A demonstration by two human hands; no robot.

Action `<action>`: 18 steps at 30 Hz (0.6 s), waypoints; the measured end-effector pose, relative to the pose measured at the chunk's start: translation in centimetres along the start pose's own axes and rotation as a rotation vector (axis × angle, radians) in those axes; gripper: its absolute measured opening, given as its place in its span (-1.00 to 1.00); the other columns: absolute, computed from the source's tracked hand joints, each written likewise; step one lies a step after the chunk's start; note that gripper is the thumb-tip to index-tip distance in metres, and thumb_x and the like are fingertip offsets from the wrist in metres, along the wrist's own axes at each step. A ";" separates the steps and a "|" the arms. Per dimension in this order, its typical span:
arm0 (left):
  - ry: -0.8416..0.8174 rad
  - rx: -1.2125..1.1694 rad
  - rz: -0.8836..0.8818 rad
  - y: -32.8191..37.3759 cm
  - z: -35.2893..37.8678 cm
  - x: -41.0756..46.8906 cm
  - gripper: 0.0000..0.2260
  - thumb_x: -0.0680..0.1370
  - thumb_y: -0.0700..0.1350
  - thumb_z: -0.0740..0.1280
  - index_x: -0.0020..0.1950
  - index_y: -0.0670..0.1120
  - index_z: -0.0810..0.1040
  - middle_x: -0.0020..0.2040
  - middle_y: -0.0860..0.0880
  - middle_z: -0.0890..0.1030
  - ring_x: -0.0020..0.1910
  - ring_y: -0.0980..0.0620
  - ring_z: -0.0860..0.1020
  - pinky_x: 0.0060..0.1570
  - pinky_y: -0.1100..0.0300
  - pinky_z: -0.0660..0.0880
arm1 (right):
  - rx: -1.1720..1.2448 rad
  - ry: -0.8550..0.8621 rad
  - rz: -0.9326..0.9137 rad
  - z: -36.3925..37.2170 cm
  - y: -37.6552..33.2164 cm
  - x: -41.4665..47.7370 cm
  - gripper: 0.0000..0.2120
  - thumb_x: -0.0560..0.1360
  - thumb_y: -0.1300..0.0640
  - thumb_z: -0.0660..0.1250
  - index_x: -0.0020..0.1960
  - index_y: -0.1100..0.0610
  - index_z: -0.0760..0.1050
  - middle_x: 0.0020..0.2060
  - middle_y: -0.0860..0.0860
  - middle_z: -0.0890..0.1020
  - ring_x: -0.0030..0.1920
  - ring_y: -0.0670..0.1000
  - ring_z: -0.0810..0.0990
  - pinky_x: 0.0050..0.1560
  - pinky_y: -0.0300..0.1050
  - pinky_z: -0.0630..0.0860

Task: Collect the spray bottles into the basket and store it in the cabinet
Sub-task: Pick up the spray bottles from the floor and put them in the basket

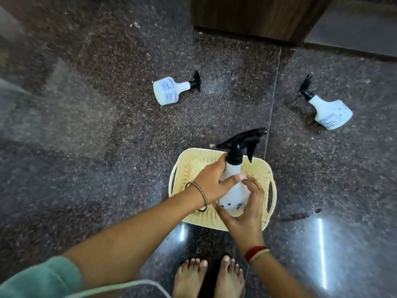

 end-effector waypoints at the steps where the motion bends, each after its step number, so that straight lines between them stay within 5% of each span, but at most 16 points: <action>1: -0.009 0.027 0.019 -0.1 0.4 -0.1 -0.58 0.53 0.01 0.31 0.33 -0.08 0.31 0.10 -0.11 0.61 0.06 -0.08 0.56 0.02 0.08 0.49 | 0.017 -0.017 0.022 0.1 0.4 0.0 -0.20 0.26 0.15 0.56 0.33 -0.11 0.18 0.31 0.02 0.32 0.37 -0.04 0.28 0.36 0.03 0.34; 4: -0.006 0.155 0.062 -0.2 1.6 0.1 -0.61 0.54 -0.01 0.30 0.31 -0.13 0.37 0.17 -0.17 0.56 0.12 -0.16 0.50 0.05 0.10 0.36 | 0.119 -0.075 0.132 0.0 0.9 0.9 -0.28 0.30 0.14 0.46 0.36 -0.12 0.22 0.29 -0.18 0.38 0.36 -0.15 0.33 0.36 0.09 0.34; 7: -0.042 0.253 0.075 -0.8 2.6 0.5 -0.65 0.55 -0.03 0.28 0.30 -0.11 0.38 0.21 -0.13 0.54 0.19 -0.14 0.45 0.30 0.02 0.18 | 0.366 0.058 0.293 -2.1 0.8 2.6 -0.38 0.33 0.09 0.38 0.37 0.04 0.33 0.25 -0.08 0.49 0.30 -0.10 0.44 0.34 0.01 0.37; 11: -0.042 0.291 0.067 -1.7 2.9 1.3 -0.64 0.54 -0.07 0.29 0.32 -0.07 0.38 0.31 -0.10 0.48 0.36 -0.08 0.35 0.42 -0.06 0.06 | 0.561 0.086 0.485 -2.7 -0.2 4.6 -0.48 0.26 -0.06 0.52 0.19 -0.08 0.50 0.19 -0.03 0.58 0.17 -0.06 0.57 0.11 -0.08 0.51; 15: -0.008 0.539 -0.013 -3.4 2.1 2.5 -0.53 0.56 0.06 0.23 0.43 -0.01 0.26 0.45 0.01 0.30 0.50 0.04 0.05 0.46 -0.08 -0.11 | 0.584 0.081 0.550 -0.9 -0.8 5.8 -0.75 0.39 0.14 0.46 0.05 0.05 0.54 -0.03 0.13 0.62 -0.18 -0.01 0.62 -0.15 -0.03 0.48; 18: 0.057 0.497 -0.174 -5.3 0.7 2.4 -0.49 0.54 0.10 0.25 0.45 0.00 0.22 0.50 0.04 0.19 0.50 0.08 -0.04 0.44 -0.11 -0.18 | 0.528 0.053 0.522 0.7 -0.5 6.4 -0.82 0.38 0.22 0.46 -0.04 0.11 0.54 -0.10 0.08 0.63 -0.08 0.06 0.62 -0.04 0.01 0.55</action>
Point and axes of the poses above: each hand's wrist, its own x-axis towards the middle knuckle, its own z-axis out of the palm, y = z × x, the point moved 7 cm from there along x, towards the middle knuckle
